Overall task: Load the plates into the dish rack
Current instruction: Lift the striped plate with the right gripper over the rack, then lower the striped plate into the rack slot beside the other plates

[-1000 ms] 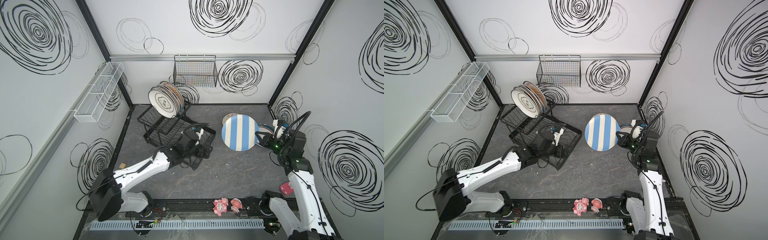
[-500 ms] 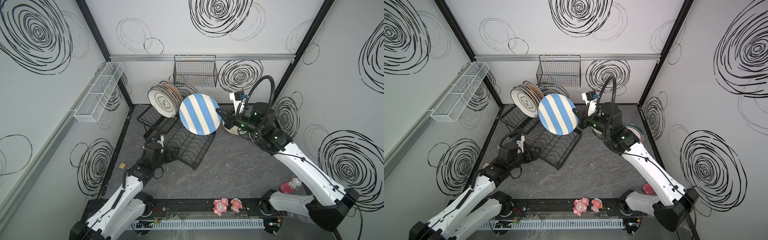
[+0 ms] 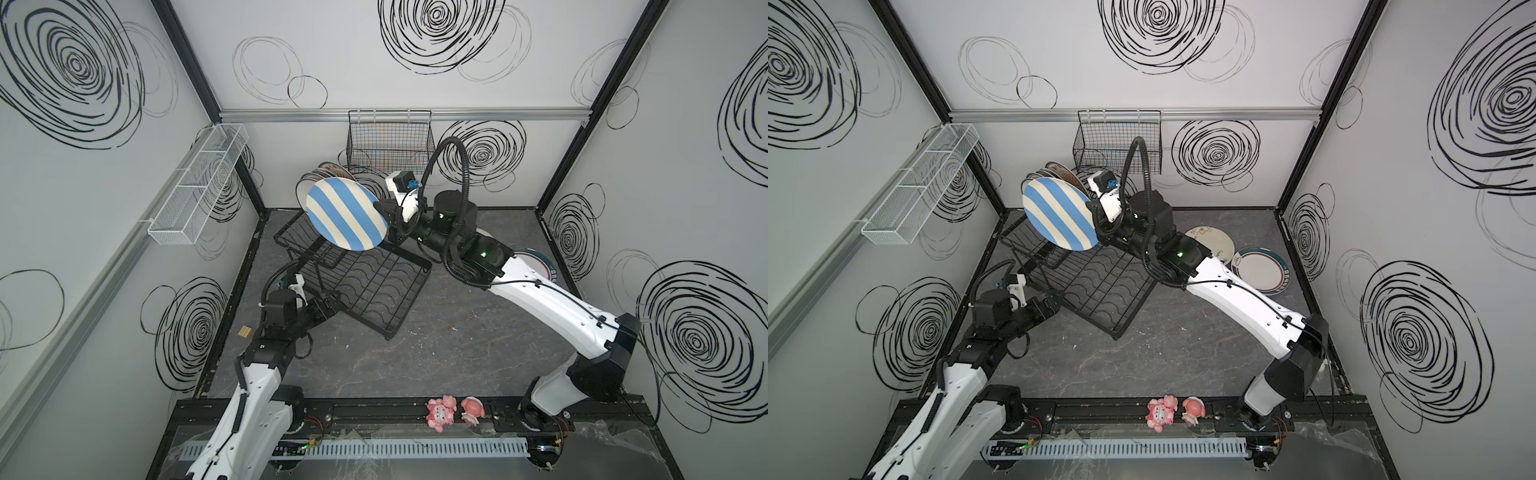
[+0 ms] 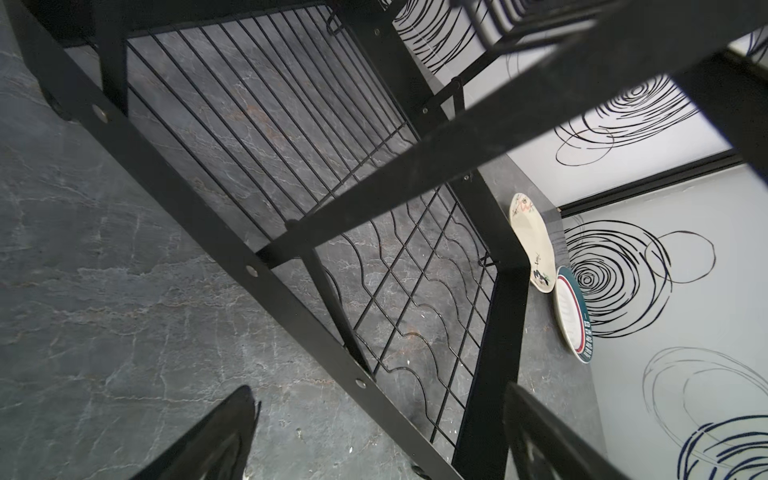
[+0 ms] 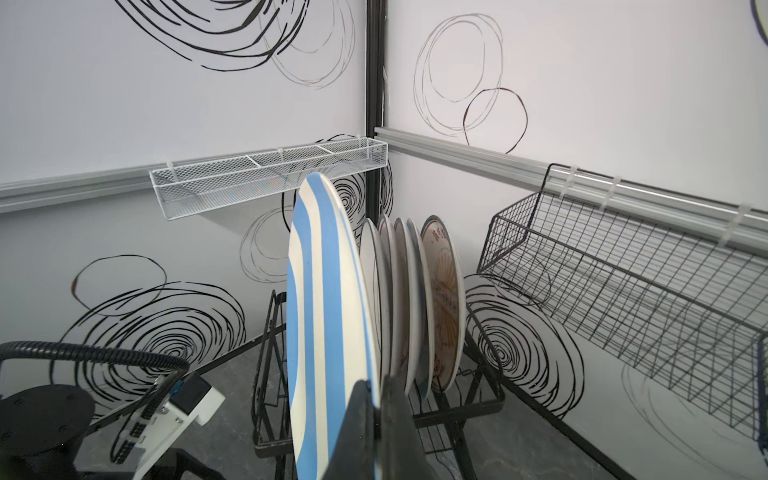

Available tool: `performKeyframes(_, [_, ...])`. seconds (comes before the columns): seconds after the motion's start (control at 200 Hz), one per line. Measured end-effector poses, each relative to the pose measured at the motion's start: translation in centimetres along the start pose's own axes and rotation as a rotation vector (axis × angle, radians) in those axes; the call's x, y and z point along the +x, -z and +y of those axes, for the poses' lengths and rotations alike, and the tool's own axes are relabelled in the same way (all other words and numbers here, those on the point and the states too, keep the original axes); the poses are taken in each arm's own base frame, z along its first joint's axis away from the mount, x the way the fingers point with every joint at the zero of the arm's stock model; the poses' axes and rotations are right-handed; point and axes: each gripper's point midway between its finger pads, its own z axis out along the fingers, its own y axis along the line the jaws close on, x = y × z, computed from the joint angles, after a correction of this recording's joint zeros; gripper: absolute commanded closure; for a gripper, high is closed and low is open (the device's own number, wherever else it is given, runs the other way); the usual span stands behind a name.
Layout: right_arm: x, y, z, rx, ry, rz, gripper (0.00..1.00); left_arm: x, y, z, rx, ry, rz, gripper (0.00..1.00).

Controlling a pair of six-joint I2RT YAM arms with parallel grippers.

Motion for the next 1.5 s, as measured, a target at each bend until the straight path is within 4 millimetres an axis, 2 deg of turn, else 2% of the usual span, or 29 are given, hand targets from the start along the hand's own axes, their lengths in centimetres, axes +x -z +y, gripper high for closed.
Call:
performKeyframes(0.19, [0.6,-2.4,1.2,0.039,0.075,-0.014,1.0,0.0,-0.1,0.1,0.009,0.007,0.01,0.04])
performKeyframes(0.44, [1.7,-5.1,0.5,0.11,0.136,-0.007,1.0,0.1,-0.2,-0.5,0.041,0.003,0.022,0.04])
performKeyframes(0.585, [1.4,-6.2,0.2,0.14,0.163,-0.017,1.0,0.1,-0.3,-0.5,0.044,0.004,0.022,0.04])
performKeyframes(0.835, [1.5,-7.2,-0.1,0.168,0.196,-0.016,1.0,0.2,-0.5,-0.5,0.054,0.006,0.031,0.04])
performKeyframes(1.091, [3.4,-8.2,-0.4,0.193,0.227,0.021,1.0,0.3,-0.5,-0.5,0.059,0.008,0.036,0.04])
performKeyframes(1.501, [3.5,-8.3,-0.6,0.21,0.229,0.02,1.0,0.3,-0.6,-0.6,0.063,0.009,0.041,0.04])
